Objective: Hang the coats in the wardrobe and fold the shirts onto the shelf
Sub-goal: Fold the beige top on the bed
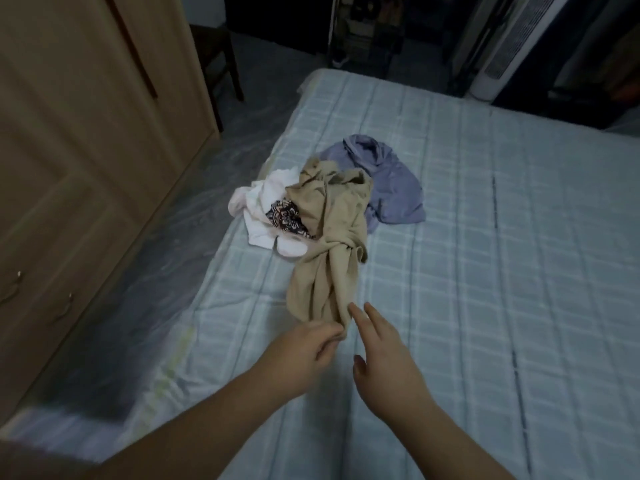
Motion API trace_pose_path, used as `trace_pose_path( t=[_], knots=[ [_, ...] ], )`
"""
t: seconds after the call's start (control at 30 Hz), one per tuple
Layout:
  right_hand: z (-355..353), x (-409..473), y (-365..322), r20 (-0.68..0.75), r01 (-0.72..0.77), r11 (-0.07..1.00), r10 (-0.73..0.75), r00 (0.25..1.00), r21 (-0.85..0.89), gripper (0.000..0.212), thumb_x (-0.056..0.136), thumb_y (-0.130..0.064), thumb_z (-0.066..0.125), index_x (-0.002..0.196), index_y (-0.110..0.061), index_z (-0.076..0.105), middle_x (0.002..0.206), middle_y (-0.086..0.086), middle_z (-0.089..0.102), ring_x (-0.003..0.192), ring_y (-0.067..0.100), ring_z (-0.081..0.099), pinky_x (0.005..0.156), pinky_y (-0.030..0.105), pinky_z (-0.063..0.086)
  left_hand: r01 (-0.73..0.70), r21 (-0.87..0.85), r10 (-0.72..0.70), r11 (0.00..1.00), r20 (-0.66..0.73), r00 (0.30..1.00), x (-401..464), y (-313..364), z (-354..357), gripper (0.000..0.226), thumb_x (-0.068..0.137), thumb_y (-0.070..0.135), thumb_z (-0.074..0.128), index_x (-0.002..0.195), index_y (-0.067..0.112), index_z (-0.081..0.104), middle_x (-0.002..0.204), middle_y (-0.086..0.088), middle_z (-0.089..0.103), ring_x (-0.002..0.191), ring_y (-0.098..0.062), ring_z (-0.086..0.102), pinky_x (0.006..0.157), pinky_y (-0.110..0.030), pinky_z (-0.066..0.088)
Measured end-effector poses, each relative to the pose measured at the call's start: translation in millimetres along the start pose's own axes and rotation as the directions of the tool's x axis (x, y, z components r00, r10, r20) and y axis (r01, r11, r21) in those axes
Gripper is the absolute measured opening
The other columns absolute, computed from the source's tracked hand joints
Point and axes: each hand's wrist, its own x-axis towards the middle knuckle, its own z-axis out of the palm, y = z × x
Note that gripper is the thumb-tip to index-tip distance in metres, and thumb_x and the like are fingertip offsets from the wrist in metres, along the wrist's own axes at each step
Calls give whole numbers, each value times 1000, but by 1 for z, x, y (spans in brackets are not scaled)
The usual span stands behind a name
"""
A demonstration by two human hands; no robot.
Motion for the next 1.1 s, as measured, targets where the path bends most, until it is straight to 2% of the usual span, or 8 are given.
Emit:
trace_pose_path(
  t=[0.2, 0.37, 0.6, 0.77, 0.9, 0.97, 1.03, 1.1],
  knots=[
    [65, -85, 19, 117, -29, 999, 25, 993, 34, 83, 90, -9, 48, 148, -51, 7, 164, -8, 1, 146, 18, 21, 106, 35, 42, -138, 136, 123, 981, 111, 986, -104, -1, 59, 15, 92, 24, 50, 94, 25, 65, 88, 8, 64, 83, -7, 55, 73, -23, 43],
    [136, -148, 52, 273, 40, 999, -31, 962, -28, 67, 84, -17, 46, 148, -31, 34, 164, 3, 15, 146, 25, 24, 113, 41, 34, -117, 174, 81, 978, 198, 977, -205, -18, 121, 15, 89, 24, 53, 92, 24, 67, 85, 6, 64, 79, -11, 57, 69, -26, 48],
    [175, -202, 69, 391, 14, 1000, -12, 920, -4, 70, 84, -19, 40, 153, -24, 29, 163, 8, 17, 148, 27, 18, 118, 43, 25, 182, 194, -189, 964, 18, 982, -281, -42, 162, 33, 89, 28, 53, 119, 24, 64, 106, 1, 68, 90, -17, 61, 79, -25, 49],
    [177, -177, 74, 299, -68, 993, 36, 954, 100, 72, 82, -14, 48, 151, -23, 31, 158, 9, 28, 141, 31, 32, 115, 42, 31, 324, 206, -303, 923, -130, 944, -265, -44, 158, 28, 90, 31, 44, 111, 20, 59, 101, -1, 59, 90, -23, 58, 75, -40, 52],
    [179, -153, 76, 223, -100, 971, 51, 973, 217, 68, 83, -9, 52, 148, -15, 33, 151, 9, 36, 134, 29, 40, 112, 41, 35, 586, 83, -563, 806, -196, 803, -246, -48, 173, 52, 78, 31, 74, 120, 17, 45, 114, 0, 43, 101, -18, 46, 81, -37, 47],
    [186, -137, 83, 162, -102, 963, 62, 985, 251, 68, 81, -8, 52, 146, -15, 36, 149, 9, 37, 133, 28, 39, 111, 43, 35, 666, 28, -657, 746, -132, 742, -236, -56, 182, 40, 82, 33, 70, 110, 21, 44, 102, 5, 46, 94, -18, 53, 74, -35, 44],
    [195, -119, 91, 81, -68, 983, 55, 995, 170, 65, 79, -6, 55, 143, -13, 41, 147, 11, 38, 131, 30, 38, 110, 43, 37, 666, 85, -660, 741, -91, 746, -228, -64, 187, 17, 86, 22, 58, 90, 23, 41, 79, 9, 47, 83, -21, 59, 66, -30, 38],
    [205, -101, 99, 6, -5, 1000, 5, 1000, 8, 50, 78, -7, 57, 127, -13, 54, 136, 12, 49, 123, 34, 43, 100, 46, 43, 647, 76, -640, 759, -97, 762, -226, -69, 186, 16, 85, 14, 52, 83, 22, 38, 71, 8, 46, 70, -17, 54, 58, -28, 33]
  ],
)
